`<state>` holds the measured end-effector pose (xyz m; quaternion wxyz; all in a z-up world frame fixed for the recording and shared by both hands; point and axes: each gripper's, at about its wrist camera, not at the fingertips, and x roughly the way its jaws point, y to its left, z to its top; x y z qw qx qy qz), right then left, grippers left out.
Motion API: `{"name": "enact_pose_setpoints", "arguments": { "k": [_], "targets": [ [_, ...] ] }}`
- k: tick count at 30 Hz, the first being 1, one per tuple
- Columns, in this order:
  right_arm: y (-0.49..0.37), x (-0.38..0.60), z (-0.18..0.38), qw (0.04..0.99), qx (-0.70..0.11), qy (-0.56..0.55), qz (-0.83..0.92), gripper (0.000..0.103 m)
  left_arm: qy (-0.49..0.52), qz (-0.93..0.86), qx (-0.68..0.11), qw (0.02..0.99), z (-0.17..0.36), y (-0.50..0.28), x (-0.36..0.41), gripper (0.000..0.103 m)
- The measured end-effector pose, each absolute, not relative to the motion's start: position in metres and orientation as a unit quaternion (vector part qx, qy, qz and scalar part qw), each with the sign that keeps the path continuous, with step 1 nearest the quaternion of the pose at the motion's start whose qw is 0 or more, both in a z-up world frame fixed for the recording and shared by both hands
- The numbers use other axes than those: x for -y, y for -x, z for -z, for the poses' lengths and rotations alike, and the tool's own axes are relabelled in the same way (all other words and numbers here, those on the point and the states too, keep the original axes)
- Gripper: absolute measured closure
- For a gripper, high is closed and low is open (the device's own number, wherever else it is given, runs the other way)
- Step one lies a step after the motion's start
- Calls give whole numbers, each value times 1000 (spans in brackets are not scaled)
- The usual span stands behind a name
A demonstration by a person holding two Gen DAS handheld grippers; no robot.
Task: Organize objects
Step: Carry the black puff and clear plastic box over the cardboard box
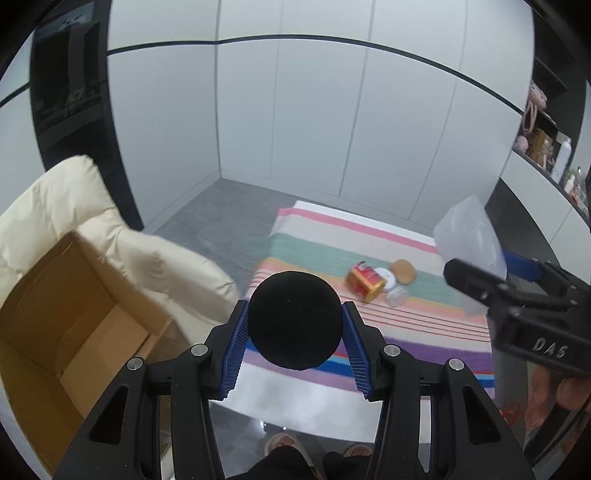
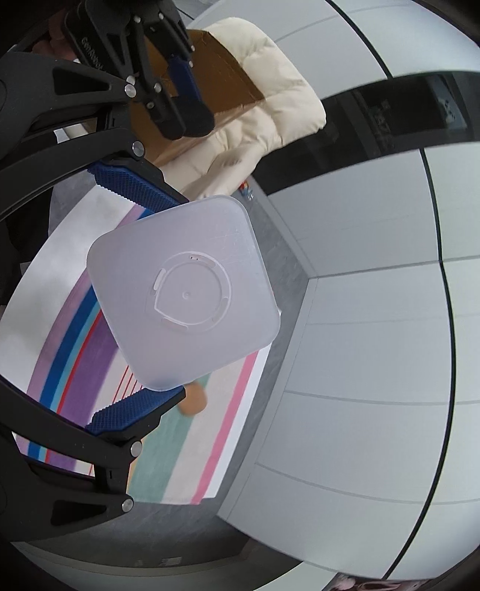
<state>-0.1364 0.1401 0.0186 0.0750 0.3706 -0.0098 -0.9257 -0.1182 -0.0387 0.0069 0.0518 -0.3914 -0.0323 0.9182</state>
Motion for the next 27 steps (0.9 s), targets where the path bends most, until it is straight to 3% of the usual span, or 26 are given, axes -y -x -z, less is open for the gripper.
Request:
{"name": "enact_pose_setpoints", "arguments": {
  "k": [27],
  "targets": [
    [161, -1, -8, 178, -27, -376, 909, 10, 390, -916, 80, -51, 7, 89, 174, 52]
  ]
}}
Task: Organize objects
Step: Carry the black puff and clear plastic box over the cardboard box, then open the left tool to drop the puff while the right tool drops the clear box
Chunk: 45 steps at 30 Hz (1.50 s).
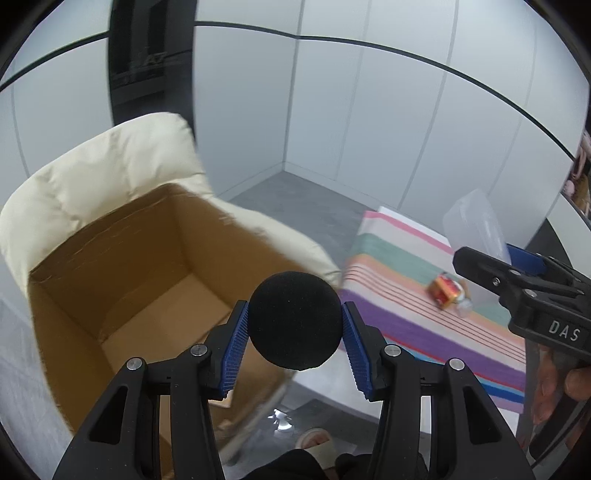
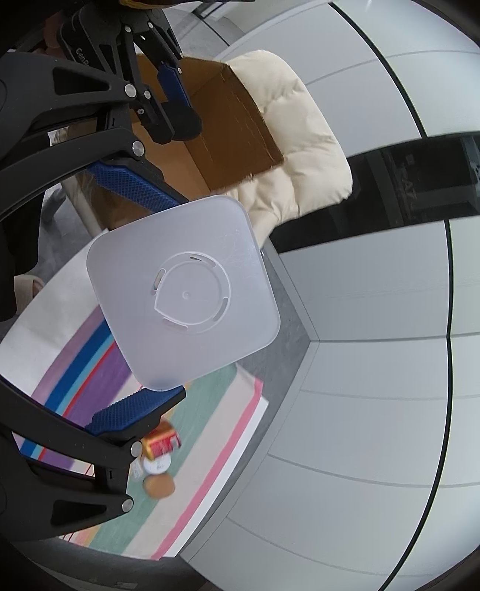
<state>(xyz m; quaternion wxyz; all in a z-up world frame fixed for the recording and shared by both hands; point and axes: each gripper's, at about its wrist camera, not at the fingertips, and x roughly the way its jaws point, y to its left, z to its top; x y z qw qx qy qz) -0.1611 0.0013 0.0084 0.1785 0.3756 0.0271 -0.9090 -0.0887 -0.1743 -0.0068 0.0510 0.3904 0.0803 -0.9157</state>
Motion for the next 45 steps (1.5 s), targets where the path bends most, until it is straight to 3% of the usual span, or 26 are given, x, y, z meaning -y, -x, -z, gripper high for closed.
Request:
{"name": "enact_pose_setpoints", "arguments": {
  "k": [10, 12, 16, 17, 41, 45],
  "targets": [
    [158, 61, -3, 222, -59, -378, 897, 10, -401, 904, -104, 104, 22, 74, 229, 49],
    [157, 69, -2, 229, -66, -377, 895, 10, -401, 903, -112, 106, 24, 70, 237, 44],
    [158, 87, -1, 239, -71, -378, 892, 10, -381, 907, -97, 150, 18, 57, 249, 1],
    [158, 92, 0, 241, -73, -379, 891, 10, -373, 909, -95, 159, 15, 53, 252, 0],
    [137, 198, 15, 289, -131, -393, 863, 10, -347, 900, -131, 229, 5, -16, 326, 0],
    [140, 197, 16, 271, -128, -394, 869, 0, -347, 899, -133, 233, 4, -17, 328, 0]
  ]
}}
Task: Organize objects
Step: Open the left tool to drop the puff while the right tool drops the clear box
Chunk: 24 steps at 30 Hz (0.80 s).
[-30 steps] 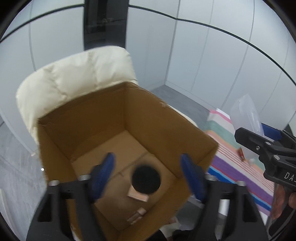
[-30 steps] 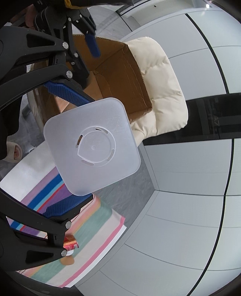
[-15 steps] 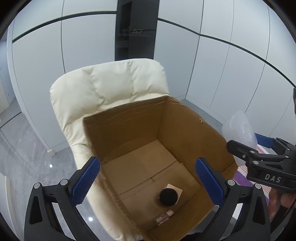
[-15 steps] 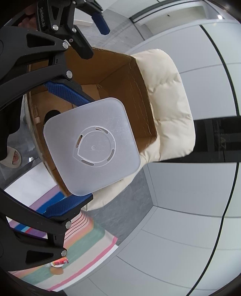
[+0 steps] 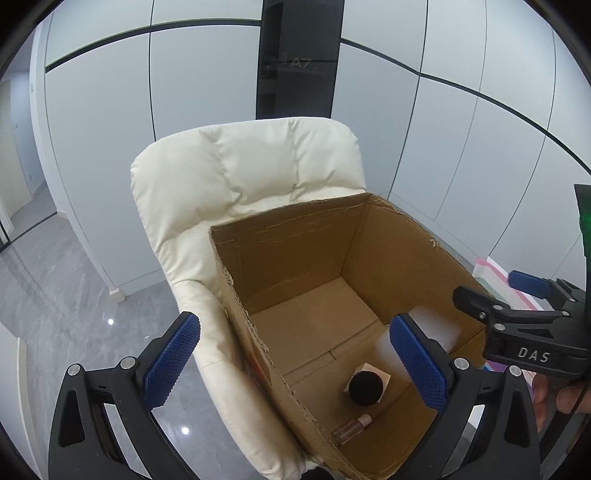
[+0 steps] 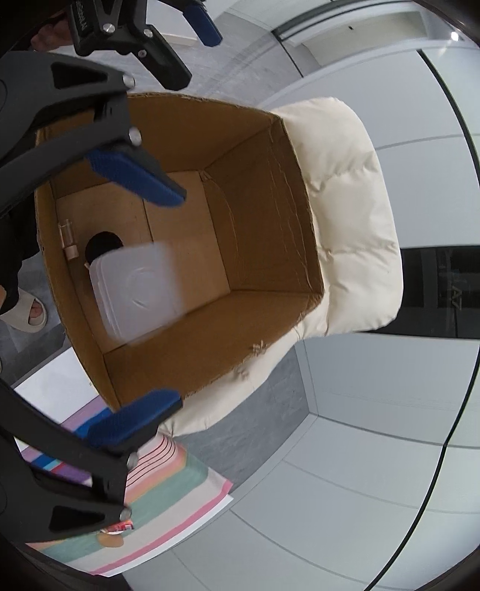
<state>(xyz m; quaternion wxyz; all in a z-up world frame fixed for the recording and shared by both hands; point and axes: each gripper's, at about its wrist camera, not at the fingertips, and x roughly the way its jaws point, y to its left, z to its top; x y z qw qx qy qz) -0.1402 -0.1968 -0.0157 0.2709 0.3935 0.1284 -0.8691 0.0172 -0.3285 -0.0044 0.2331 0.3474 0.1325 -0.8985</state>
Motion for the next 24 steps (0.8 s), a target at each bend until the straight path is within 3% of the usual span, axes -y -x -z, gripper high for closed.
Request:
{"name": "enact_pose_setpoints", "arguments": {
  "k": [24],
  "targets": [
    [162, 122, 12, 232, -84, -404, 881, 0, -355, 908, -121, 187, 7, 30, 282, 0]
  ]
}}
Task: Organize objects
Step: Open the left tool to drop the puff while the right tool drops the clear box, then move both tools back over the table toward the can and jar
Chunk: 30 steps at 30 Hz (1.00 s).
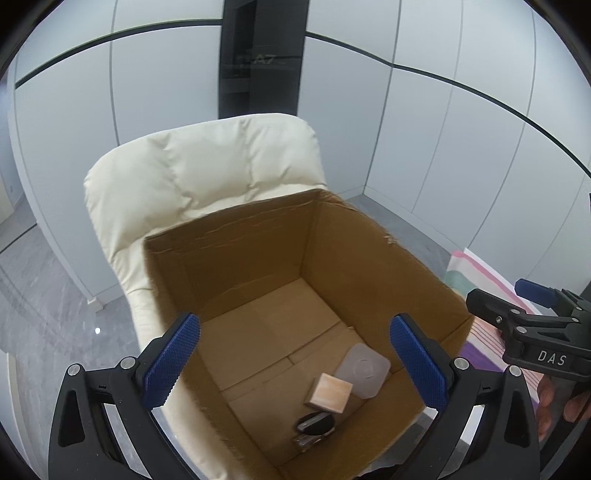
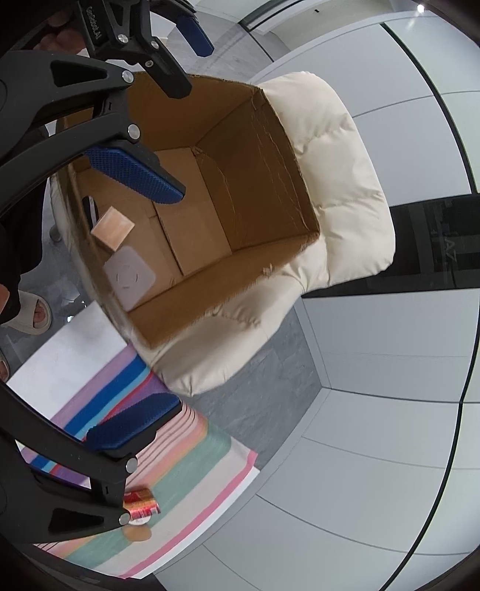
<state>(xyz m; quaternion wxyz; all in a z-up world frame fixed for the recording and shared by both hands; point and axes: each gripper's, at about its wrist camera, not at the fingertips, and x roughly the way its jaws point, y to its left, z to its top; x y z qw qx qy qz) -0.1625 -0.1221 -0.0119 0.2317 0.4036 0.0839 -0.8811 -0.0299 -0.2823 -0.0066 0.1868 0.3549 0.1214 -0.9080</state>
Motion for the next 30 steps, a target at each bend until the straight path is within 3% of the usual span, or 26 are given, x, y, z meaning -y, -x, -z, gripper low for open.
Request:
{"name": "enact_pose_setpoints", "arguments": {
  "k": [30],
  "targets": [
    [172, -37, 6, 118, -28, -409, 904, 0, -362, 925, -90, 72, 5, 103, 158, 1]
  ]
}}
